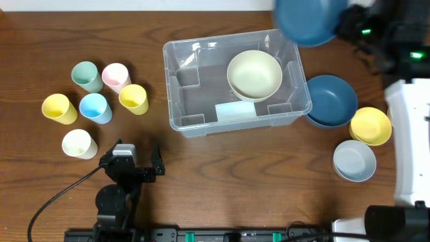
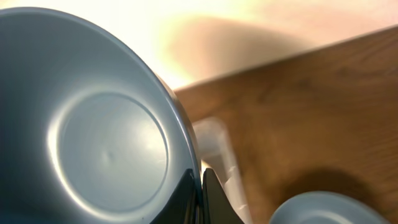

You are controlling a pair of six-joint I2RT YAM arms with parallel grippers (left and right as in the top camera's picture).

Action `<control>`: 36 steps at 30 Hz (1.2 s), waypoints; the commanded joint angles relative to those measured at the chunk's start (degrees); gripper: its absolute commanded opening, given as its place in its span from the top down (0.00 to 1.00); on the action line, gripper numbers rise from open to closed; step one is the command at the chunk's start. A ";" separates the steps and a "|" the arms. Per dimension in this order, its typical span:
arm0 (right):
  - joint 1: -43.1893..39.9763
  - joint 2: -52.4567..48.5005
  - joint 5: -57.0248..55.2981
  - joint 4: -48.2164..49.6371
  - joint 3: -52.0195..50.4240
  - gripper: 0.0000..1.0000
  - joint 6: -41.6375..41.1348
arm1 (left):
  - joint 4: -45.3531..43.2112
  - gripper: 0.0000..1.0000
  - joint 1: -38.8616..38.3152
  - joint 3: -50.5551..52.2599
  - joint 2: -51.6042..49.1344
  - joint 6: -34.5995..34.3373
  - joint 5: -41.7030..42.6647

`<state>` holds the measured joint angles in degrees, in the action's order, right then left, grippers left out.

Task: Pack container
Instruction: 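Carry the teal bowl with the right gripper and stack it in the beige bowl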

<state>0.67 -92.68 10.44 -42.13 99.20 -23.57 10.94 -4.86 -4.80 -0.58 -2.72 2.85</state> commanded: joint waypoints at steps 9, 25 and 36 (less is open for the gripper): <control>9.53 -7.96 -7.43 -0.96 -6.36 0.99 0.48 | 2.08 0.02 0.35 0.83 0.35 0.74 0.61; 10.62 -17.27 -7.37 -0.76 -7.63 0.99 0.50 | 2.08 0.02 0.35 0.83 0.35 0.74 0.61; 10.78 -18.10 -5.51 -0.57 -7.17 0.31 3.54 | 2.08 0.02 0.35 0.83 0.35 0.74 0.61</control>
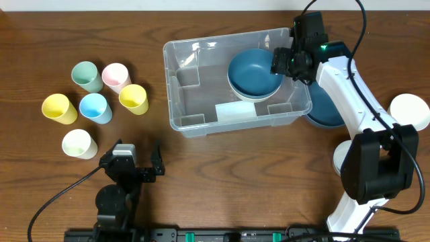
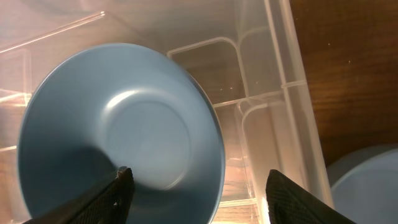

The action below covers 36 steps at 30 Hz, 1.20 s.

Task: Pack container
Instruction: 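Carry the teal bowl with the right gripper and stack it in the beige bowl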

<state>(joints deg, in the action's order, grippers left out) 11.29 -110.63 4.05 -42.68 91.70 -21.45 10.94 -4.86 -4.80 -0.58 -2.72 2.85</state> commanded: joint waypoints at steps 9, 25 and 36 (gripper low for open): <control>-4.37 4.70 0.87 -4.46 4.85 0.32 1.81 | 2.08 0.02 0.35 0.83 0.35 0.74 0.61; -22.14 10.19 -3.43 -16.24 5.33 0.30 -0.28 | 2.08 0.02 0.35 0.83 0.35 0.74 0.61; -23.39 10.19 -11.58 -10.78 -7.58 0.30 -2.14 | 2.08 0.02 0.35 0.83 0.35 0.74 0.61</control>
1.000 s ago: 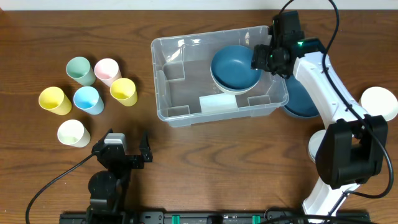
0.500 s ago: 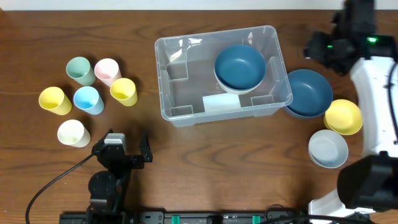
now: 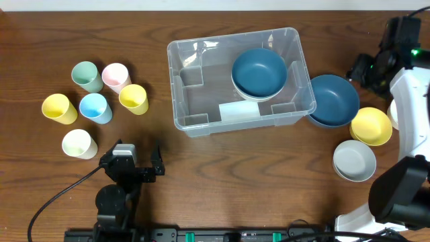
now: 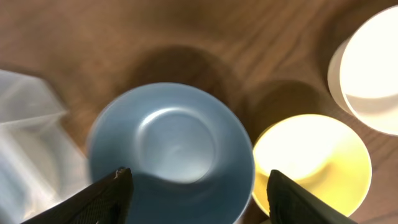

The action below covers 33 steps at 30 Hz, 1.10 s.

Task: Pack container
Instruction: 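Carry the teal bowl with the right gripper and stack it in the beige bowl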

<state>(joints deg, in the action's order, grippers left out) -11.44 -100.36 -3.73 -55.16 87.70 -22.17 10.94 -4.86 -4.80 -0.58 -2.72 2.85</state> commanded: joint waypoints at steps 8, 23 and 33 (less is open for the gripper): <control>-3.02 -0.09 -4.26 8.39 -9.99 0.30 -0.76 | 2.08 0.02 0.35 0.83 0.35 0.74 0.61; -3.08 -0.09 -4.26 23.80 -22.62 0.48 2.08 | 2.08 0.02 0.35 0.83 0.35 0.74 0.61; -3.08 -0.09 -4.48 25.92 -22.82 0.78 2.05 | 2.08 0.02 0.35 0.83 0.35 0.74 0.61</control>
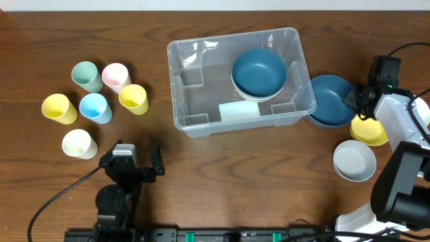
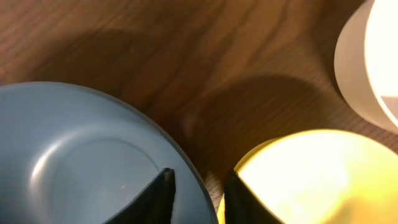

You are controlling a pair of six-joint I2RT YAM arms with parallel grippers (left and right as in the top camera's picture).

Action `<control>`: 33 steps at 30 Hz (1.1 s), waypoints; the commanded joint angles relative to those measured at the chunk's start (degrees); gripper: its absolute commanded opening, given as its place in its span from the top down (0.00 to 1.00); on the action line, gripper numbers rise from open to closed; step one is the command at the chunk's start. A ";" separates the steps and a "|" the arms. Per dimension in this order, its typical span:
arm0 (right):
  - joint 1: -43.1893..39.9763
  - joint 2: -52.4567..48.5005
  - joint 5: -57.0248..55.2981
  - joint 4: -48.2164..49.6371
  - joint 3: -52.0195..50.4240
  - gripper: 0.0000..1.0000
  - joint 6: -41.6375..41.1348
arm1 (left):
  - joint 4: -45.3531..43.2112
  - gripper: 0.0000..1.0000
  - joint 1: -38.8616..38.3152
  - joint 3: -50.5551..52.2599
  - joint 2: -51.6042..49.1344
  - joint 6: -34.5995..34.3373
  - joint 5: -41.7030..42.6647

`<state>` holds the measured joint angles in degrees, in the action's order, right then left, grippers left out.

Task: Pack container
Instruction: 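Carry the teal bowl with the right gripper and stack it in the beige bowl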

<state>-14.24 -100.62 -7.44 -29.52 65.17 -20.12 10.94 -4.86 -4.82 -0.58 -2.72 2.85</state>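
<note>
The clear container point(image 1: 201, 101) holds a blue bowl point(image 1: 259, 70) nested in a cream bowl, with a pale flat piece point(image 1: 237, 111) in front of them. Right of it, a second blue bowl point(image 1: 328, 99) point(image 2: 81, 155) stands on the table. My right gripper point(image 1: 357, 101) point(image 2: 198, 194) is low at that bowl's right rim. One finger is inside the bowl, the other between it and the yellow bowl point(image 1: 369, 132) point(image 2: 311, 180). The jaws stand narrowed with a gap left at the rim. My left gripper point(image 1: 139, 153) rests open near the front edge.
A grey bowl point(image 1: 354, 160) sits in front of the yellow one, and a white bowl point(image 2: 373, 56) stands at the far right. Several pastel cups point(image 1: 95, 107) stand in a cluster left of the container, with a white cup point(image 1: 79, 143) nearest the left arm.
My right gripper has come down from above the blue and yellow bowls to the table's blue bowl. Its jaws have narrowed and now straddle the right rim. The left arm has not moved.
My right gripper first held a blue bowl aloft at the back right while only the cream bowl lay in the container. Then that bowl sat in the cream bowl and the gripper was open. It stood open over the second blue bowl, and now straddles its rim.
</note>
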 commanded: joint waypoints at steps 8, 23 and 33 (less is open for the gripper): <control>-0.28 0.09 -1.20 2.51 -2.32 0.82 -0.70 | 2.08 0.02 0.35 0.85 0.35 0.74 0.61; -0.28 -0.04 -3.80 6.67 -4.07 0.99 -3.65 | 2.08 0.02 0.35 0.85 0.35 0.74 0.61; -0.90 0.04 -5.40 10.03 -3.96 0.99 -3.91 | 2.08 0.02 0.35 0.85 0.35 0.74 0.61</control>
<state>-14.39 -100.60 -9.76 -19.84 61.34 -23.29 10.94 -4.86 -4.80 -0.58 -2.72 2.85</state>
